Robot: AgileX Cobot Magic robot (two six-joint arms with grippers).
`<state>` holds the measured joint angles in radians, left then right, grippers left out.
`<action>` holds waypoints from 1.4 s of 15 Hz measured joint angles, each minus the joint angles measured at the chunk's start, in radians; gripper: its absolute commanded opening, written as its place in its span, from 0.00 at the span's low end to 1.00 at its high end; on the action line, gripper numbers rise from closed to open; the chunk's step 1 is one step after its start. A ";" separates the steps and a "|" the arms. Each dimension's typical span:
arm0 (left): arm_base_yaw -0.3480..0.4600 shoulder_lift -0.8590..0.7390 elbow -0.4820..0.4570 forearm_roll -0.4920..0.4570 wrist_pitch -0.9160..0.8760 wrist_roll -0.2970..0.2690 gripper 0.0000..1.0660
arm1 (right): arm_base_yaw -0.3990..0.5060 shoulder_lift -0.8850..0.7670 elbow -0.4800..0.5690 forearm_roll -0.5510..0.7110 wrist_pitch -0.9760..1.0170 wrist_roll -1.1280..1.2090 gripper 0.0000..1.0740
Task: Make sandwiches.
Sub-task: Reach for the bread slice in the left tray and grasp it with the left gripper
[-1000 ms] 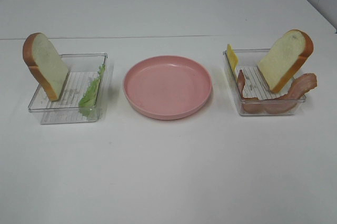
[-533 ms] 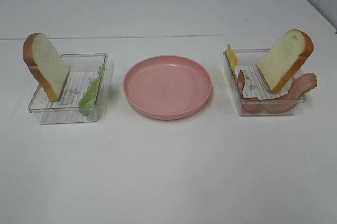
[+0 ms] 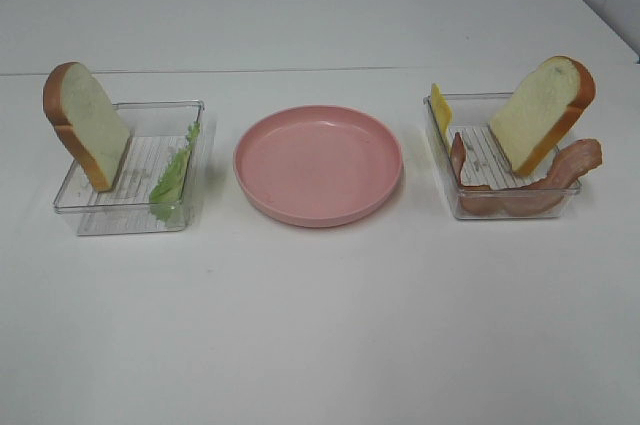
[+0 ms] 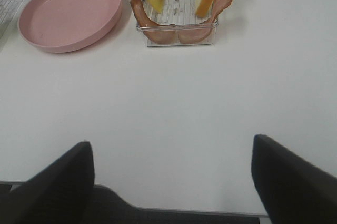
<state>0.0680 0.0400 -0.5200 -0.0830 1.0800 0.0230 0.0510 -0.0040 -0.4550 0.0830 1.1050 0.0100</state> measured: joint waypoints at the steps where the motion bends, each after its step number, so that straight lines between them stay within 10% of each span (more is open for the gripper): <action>1: 0.000 0.000 0.000 0.000 0.000 0.000 0.82 | 0.000 0.000 0.000 0.000 0.000 0.000 0.74; 11: 0.000 0.379 -0.115 0.009 -0.166 -0.049 0.82 | 0.000 0.000 0.000 0.000 0.000 -0.001 0.74; 21: 0.000 1.373 -0.720 0.010 -0.092 -0.023 0.82 | 0.000 0.000 0.000 0.000 0.000 -0.001 0.74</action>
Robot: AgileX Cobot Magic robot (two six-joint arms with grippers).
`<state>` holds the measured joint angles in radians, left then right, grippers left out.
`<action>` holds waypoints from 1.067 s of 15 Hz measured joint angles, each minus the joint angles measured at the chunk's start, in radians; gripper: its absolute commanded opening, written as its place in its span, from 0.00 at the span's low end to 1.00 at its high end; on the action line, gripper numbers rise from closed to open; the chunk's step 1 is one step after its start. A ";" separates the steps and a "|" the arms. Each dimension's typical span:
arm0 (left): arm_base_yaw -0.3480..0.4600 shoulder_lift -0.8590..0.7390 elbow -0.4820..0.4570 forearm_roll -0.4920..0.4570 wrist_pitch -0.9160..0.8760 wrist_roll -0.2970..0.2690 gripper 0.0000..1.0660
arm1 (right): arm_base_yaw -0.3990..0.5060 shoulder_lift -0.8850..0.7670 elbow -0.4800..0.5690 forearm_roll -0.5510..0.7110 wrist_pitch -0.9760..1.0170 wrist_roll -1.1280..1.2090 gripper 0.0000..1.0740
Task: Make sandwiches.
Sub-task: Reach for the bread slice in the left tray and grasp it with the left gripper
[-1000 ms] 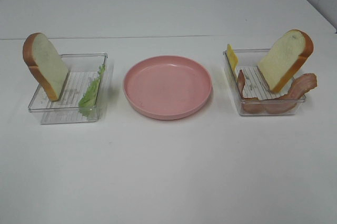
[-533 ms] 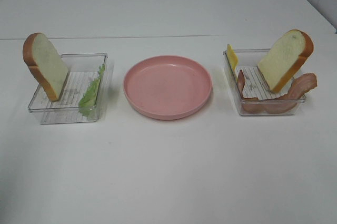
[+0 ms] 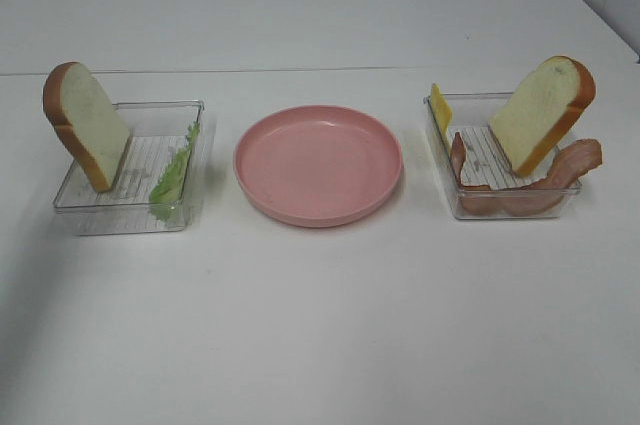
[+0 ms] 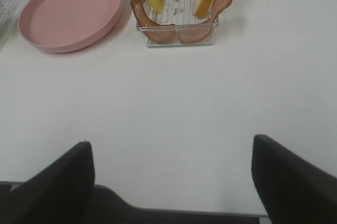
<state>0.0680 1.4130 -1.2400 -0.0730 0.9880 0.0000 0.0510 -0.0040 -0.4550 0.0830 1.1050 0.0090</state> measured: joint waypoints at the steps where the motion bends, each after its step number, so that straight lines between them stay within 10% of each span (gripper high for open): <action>1: 0.000 0.071 -0.051 -0.007 -0.001 0.000 0.82 | 0.000 0.000 0.000 0.000 0.000 0.000 0.74; 7: 0.000 0.501 -0.384 -0.196 -0.025 0.064 0.82 | 0.000 0.000 0.000 0.000 0.000 0.000 0.74; 16: -0.072 0.768 -0.557 -0.216 -0.068 0.030 0.74 | 0.000 0.000 0.000 0.001 0.000 0.000 0.74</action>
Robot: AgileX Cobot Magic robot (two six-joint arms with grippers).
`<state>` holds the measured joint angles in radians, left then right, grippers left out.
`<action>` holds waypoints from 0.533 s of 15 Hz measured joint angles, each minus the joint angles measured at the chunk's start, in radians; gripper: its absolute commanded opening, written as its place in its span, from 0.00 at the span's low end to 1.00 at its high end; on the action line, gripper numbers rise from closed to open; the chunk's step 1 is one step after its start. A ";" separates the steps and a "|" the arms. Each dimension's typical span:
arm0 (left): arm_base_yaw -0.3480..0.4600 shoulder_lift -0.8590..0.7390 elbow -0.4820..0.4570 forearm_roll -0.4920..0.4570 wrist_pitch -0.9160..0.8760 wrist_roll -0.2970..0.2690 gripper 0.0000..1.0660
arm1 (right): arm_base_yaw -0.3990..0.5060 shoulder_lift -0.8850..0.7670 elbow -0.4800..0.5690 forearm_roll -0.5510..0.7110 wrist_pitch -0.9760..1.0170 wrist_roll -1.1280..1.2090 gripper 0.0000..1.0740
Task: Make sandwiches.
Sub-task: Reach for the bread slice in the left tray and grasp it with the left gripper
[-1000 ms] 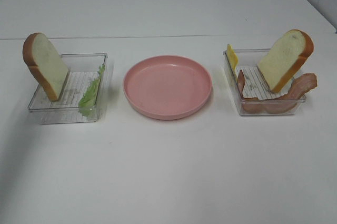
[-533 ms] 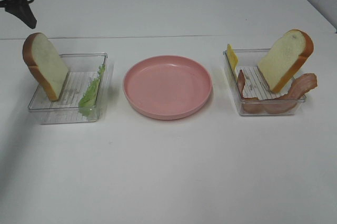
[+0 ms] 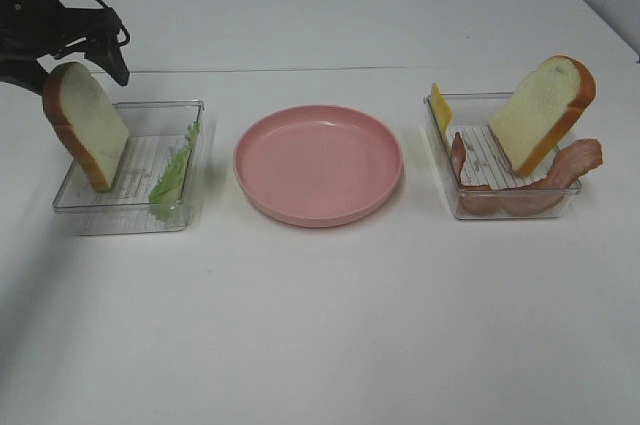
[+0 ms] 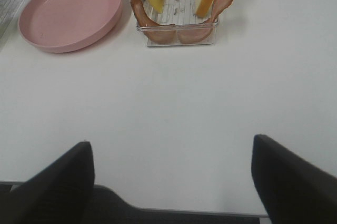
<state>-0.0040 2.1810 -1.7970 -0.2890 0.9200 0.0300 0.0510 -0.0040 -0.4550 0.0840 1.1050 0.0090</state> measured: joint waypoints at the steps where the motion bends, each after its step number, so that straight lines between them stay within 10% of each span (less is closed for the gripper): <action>1: 0.000 0.003 -0.001 0.021 0.003 -0.007 0.74 | 0.000 0.000 0.000 0.000 0.000 0.000 0.74; 4: 0.000 0.015 -0.001 0.050 0.028 -0.019 0.73 | 0.000 0.000 0.000 0.000 0.000 0.000 0.74; 6: 0.000 0.025 -0.002 0.050 0.037 -0.046 0.54 | 0.000 0.000 0.000 0.000 0.000 0.000 0.74; 7: 0.000 0.029 -0.002 0.055 0.042 -0.086 0.09 | 0.000 0.000 0.000 0.000 0.000 0.000 0.74; 8: 0.000 0.029 -0.002 0.055 0.042 -0.089 0.00 | 0.000 0.000 0.000 0.000 0.000 0.000 0.74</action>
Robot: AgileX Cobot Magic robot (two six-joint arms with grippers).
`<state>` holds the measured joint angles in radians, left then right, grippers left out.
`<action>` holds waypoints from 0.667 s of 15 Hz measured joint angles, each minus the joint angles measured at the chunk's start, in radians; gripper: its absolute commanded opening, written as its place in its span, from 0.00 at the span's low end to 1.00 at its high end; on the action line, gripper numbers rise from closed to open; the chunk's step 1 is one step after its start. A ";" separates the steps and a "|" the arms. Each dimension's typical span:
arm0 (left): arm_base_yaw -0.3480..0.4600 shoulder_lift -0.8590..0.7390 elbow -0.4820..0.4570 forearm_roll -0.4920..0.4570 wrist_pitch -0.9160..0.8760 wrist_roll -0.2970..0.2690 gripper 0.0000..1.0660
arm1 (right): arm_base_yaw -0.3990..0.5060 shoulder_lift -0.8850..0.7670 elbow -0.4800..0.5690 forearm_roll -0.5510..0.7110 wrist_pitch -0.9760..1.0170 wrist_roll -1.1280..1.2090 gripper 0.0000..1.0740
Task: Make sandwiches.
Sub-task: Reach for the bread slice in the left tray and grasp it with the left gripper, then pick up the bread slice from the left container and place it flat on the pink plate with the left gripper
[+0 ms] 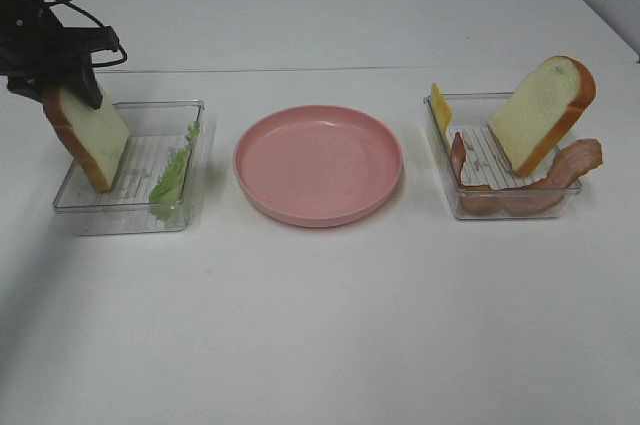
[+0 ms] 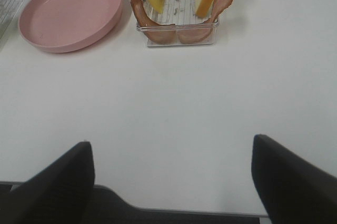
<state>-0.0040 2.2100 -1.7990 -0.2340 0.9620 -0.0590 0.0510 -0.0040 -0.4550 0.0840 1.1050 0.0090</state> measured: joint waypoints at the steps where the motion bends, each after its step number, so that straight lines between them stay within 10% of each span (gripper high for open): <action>1: 0.000 0.000 0.000 0.002 0.000 0.000 0.00 | 0.000 0.000 0.000 0.000 0.000 0.000 0.74; 10: 0.000 -0.068 -0.147 0.034 0.177 -0.042 0.00 | 0.000 0.000 0.000 0.000 0.000 0.000 0.74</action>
<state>-0.0040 2.1420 -1.9460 -0.2000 1.1390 -0.1010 0.0510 -0.0040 -0.4550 0.0840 1.1050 0.0090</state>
